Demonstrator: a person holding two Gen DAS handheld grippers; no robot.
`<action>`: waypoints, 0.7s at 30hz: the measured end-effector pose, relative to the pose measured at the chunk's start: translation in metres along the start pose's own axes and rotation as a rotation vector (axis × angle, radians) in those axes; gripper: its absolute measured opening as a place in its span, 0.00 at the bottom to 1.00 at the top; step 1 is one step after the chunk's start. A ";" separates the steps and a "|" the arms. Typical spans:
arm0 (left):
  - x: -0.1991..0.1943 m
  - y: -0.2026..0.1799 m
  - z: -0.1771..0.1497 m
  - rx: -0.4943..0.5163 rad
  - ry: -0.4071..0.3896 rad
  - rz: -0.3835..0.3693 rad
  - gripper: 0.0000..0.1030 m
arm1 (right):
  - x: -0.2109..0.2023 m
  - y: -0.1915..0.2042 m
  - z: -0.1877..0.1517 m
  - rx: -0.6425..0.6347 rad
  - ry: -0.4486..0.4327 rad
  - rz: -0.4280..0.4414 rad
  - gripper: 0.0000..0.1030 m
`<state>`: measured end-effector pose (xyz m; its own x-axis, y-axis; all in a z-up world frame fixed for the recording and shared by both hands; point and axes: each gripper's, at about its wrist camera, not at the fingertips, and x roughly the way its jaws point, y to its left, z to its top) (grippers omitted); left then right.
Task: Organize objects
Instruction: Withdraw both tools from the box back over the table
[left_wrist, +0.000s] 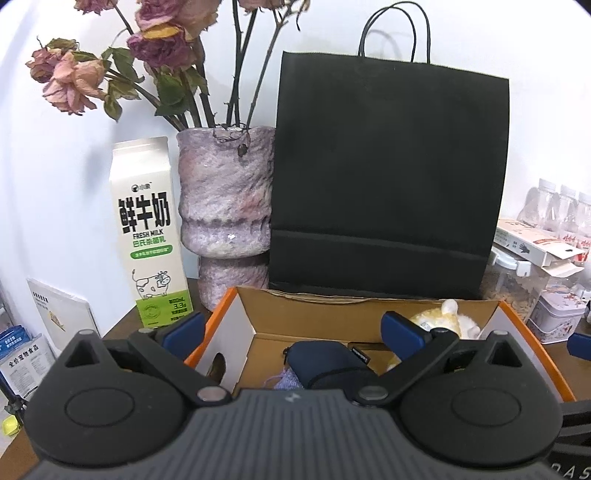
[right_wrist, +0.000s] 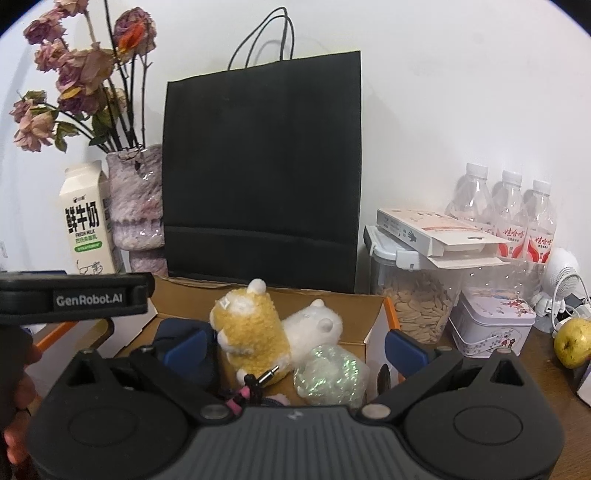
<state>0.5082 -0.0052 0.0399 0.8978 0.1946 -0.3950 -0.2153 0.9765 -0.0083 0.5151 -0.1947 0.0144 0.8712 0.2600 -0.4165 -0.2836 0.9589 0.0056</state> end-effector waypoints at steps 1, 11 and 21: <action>-0.004 0.001 -0.001 0.000 -0.003 -0.001 1.00 | -0.003 0.000 -0.001 -0.001 -0.001 0.001 1.00; -0.053 0.014 -0.019 0.003 -0.017 -0.029 1.00 | -0.046 0.008 -0.013 -0.016 -0.028 0.032 1.00; -0.102 0.032 -0.052 0.021 -0.010 -0.053 1.00 | -0.093 0.018 -0.040 -0.042 -0.023 0.046 1.00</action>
<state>0.3898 0.0012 0.0318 0.9115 0.1434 -0.3854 -0.1593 0.9872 -0.0095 0.4130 -0.2059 0.0168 0.8655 0.3067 -0.3961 -0.3396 0.9405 -0.0139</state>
